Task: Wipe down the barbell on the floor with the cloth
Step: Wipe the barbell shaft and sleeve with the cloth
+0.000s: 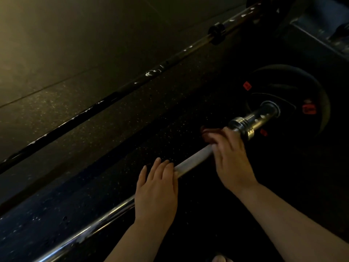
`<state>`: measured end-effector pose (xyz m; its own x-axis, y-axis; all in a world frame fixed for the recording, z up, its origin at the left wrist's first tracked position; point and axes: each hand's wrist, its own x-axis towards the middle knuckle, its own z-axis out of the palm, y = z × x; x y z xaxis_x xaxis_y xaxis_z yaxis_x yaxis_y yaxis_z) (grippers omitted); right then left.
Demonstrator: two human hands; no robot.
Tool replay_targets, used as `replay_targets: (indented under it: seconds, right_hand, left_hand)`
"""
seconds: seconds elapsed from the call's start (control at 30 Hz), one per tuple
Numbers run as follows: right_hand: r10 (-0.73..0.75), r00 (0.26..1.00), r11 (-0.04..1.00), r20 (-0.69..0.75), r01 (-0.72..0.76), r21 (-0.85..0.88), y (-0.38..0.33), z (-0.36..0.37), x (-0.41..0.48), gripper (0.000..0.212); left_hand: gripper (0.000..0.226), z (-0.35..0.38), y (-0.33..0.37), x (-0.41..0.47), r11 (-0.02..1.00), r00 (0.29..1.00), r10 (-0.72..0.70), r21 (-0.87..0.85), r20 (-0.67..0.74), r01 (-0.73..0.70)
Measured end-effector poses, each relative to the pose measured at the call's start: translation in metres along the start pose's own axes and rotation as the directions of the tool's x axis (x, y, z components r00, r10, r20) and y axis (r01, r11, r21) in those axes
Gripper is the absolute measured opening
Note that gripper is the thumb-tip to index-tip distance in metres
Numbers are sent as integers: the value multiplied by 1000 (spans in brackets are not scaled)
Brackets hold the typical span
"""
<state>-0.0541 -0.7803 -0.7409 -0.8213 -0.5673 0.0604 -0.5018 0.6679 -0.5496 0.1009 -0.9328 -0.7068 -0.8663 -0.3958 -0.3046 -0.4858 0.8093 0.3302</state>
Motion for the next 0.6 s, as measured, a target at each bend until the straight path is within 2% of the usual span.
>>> replay_targets:
  seconds: [0.07, 0.1, 0.2, 0.23, 0.27, 0.3, 0.37, 0.43, 0.47, 0.57, 0.6]
  right_hand:
    - [183, 982, 977, -41, -177, 117, -9, 2, -1, 49]
    - [168, 985, 981, -44, -162, 110, -15, 7, -6, 47]
    - [-130, 990, 992, 61, 129, 13, -17, 10, -17, 42]
    - [-198, 974, 980, 111, 201, -16, -8, 2, -11, 42]
    - [-202, 969, 978, 144, 208, -30, 2, -5, -2, 42]
    - [-152, 978, 987, 142, 157, -26, 9, -11, 8, 41]
    - [4, 999, 999, 53, -7, 49, 12, -16, 19, 41]
    - [131, 991, 985, -9, -129, 118, -2, -1, 6, 43]
    - [123, 992, 985, -16, -120, 126, -11, 8, -5, 43]
    - [-86, 994, 995, 61, 83, 58, -10, 12, -22, 44]
    - [-108, 990, 994, 93, 107, 24, 0, 6, -15, 45]
  left_hand:
    - [49, 1, 1, 2, 1000, 1000, 8, 5, 10, -8]
    - [49, 1, 2, 3, 1000, 1000, 5, 16, 10, -5]
    - [49, 1, 3, 3, 999, 1000, -4, 47, 7, 3]
    - [49, 1, 3, 2, 999, 1000, -2, 39, 9, 2]
    - [49, 1, 1, 2, 1000, 1000, 1, 29, 9, -1]
    - [50, 2, -1, 1, 1000, 1000, 7, 21, 4, -7]
    - [51, 4, -2, 2, 1000, 1000, 20, 6, -10, -19]
    - [52, 3, -1, 4, 1000, 1000, 18, 5, 0, -18]
    - [51, 2, 1, 6, 1000, 1000, 12, 18, 11, -13]
    - [50, 2, 1, 4, 999, 1000, 4, 39, 18, -5]
    - [51, 3, 0, 3, 999, 1000, 5, 36, 13, -5]
